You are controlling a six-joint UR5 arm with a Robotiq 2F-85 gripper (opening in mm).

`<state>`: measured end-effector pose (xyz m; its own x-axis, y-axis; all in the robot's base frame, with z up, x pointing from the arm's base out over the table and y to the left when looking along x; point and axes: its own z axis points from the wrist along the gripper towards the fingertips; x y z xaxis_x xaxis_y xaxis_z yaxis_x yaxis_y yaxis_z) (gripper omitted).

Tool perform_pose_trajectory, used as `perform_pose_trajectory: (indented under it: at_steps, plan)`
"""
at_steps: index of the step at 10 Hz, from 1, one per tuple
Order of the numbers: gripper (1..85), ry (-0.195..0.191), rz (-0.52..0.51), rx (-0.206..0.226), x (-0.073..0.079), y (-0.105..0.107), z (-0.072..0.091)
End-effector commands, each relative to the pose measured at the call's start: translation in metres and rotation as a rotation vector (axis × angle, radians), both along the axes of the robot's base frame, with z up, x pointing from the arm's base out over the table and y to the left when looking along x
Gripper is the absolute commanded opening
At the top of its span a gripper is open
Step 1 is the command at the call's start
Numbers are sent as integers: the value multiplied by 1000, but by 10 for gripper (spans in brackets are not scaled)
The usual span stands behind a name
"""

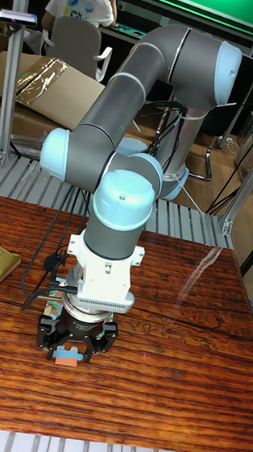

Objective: Assemble one piece of a puzzle

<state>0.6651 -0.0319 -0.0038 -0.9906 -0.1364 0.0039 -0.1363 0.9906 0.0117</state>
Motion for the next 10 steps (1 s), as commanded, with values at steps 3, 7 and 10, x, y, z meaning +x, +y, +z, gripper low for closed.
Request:
perform_pose_trajectory:
  at_steps: [3, 7, 10]
  plan:
    - [640, -5, -9, 17, 1, 2, -1]
    - [617, -4, -9, 17, 1, 1, -1]
    - [593, -11, -12, 10, 3, -1, -2]
